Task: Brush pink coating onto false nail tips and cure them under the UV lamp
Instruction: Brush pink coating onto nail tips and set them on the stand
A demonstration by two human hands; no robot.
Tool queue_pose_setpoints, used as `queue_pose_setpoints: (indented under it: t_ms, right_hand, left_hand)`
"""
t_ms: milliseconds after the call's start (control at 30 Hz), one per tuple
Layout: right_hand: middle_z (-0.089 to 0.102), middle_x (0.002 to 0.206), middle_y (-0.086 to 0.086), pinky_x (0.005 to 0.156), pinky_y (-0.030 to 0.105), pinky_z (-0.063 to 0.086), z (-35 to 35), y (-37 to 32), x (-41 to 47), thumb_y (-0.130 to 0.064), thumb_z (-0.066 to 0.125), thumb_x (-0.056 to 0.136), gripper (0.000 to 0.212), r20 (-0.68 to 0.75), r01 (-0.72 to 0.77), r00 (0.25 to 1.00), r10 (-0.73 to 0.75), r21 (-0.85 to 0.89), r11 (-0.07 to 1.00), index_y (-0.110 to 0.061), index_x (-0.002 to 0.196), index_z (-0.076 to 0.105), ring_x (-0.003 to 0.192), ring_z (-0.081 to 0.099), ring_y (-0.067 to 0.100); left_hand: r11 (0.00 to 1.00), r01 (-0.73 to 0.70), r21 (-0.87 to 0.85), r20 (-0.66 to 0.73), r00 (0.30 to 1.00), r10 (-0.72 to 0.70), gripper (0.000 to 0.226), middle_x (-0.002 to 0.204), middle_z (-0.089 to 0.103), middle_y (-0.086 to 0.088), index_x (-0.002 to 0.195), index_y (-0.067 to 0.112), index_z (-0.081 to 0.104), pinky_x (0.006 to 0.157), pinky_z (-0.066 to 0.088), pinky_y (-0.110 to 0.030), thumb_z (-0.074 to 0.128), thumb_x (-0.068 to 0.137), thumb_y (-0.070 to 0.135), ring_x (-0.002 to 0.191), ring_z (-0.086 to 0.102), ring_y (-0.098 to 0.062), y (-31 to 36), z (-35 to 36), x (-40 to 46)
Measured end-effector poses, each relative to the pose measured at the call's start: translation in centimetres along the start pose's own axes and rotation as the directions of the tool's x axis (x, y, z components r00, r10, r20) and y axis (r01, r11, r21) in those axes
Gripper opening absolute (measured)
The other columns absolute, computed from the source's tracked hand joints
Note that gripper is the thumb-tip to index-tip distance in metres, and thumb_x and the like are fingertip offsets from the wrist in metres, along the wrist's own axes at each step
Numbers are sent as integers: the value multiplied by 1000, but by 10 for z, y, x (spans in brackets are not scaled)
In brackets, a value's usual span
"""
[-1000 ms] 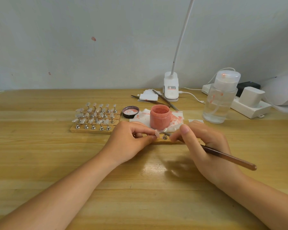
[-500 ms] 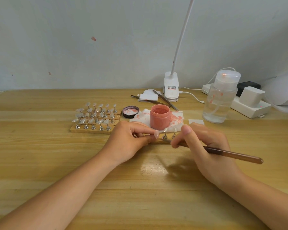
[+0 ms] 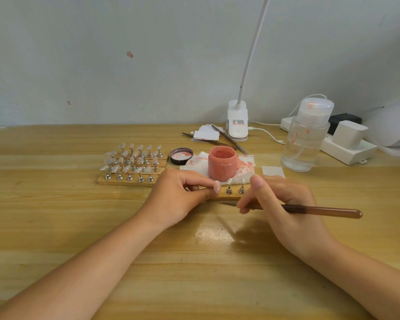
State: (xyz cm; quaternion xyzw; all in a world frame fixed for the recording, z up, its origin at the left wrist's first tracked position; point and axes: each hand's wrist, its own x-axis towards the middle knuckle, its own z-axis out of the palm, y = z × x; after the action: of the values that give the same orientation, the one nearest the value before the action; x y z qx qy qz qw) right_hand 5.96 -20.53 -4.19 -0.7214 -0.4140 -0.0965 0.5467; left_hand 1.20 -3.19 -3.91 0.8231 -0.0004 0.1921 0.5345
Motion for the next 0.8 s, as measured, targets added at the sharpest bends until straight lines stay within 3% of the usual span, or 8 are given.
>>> queue_pose_setpoints:
  t_ms: [67, 167, 267, 433, 500, 633, 800]
  right_hand:
    - [66, 63, -3, 64, 22, 48, -1, 1, -1, -43, 39, 87, 45, -28, -14, 999, 16, 49, 999, -20, 61, 68, 64, 63, 8]
    - [66, 66, -1, 64, 16, 47, -1, 1, 1, -41, 39, 87, 45, -88, -22, 996, 32, 108, 994, -16, 63, 66, 65, 63, 8]
    - [66, 69, -6, 67, 19, 49, -1, 1, 2, -40, 38, 88, 42, -82, -24, 996, 32, 98, 995, -16, 66, 65, 69, 63, 7]
    - [62, 67, -19, 67, 10, 41, 1, -2, 3, -41, 40, 87, 37, -50, 16, 999, -17, -23, 1000, -22, 69, 66, 72, 60, -1]
    - [62, 67, -18, 66, 9, 40, 1, -3, 2, -41, 40, 87, 38, -3, 26, 1000, -26, -45, 999, -22, 69, 67, 71, 59, -3]
    - [64, 65, -11, 64, 13, 42, -1, -3, 0, -41, 39, 88, 42, 21, 14, 1000, -14, 6, 1000, -20, 66, 68, 68, 61, 3]
    - [63, 71, -17, 66, 10, 41, 1, -4, 3, -43, 40, 87, 35, -3, 20, 1000, -20, -94, 995, -25, 72, 67, 74, 59, 0]
  left_hand:
    - [1000, -4, -2, 6, 1000, 4, 24, 76, 71, -8, 65, 26, 72, 62, 40, -25, 74, 70, 2, 68, 53, -30, -1, -1, 0]
    - [1000, -3, 0, -5, 1000, 3, 18, 75, 68, 9, 64, 21, 72, 59, 39, -15, 75, 68, 4, 67, 52, -28, -1, 0, 1]
    - [999, 28, -23, -46, 999, -29, 19, 73, 66, 16, 58, 25, 68, 57, 39, -9, 77, 67, 10, 60, 50, -11, -1, 0, 1]
    - [999, 34, 13, -40, 999, -33, 17, 72, 63, -25, 59, 25, 67, 57, 37, -18, 77, 68, 15, 58, 45, -10, -2, 0, 1]
    - [999, 32, 12, -34, 999, -31, 18, 69, 61, -25, 59, 26, 67, 56, 37, -17, 77, 68, 14, 57, 45, -10, -2, 0, 1]
    - [999, 39, 6, -39, 999, -39, 20, 57, 57, -7, 58, 26, 67, 55, 37, -15, 78, 66, 12, 56, 45, -11, -4, 0, 1]
    - [999, 35, 8, -37, 999, -34, 21, 61, 59, -15, 59, 26, 67, 54, 36, -17, 78, 66, 9, 57, 44, -14, -3, 0, 1]
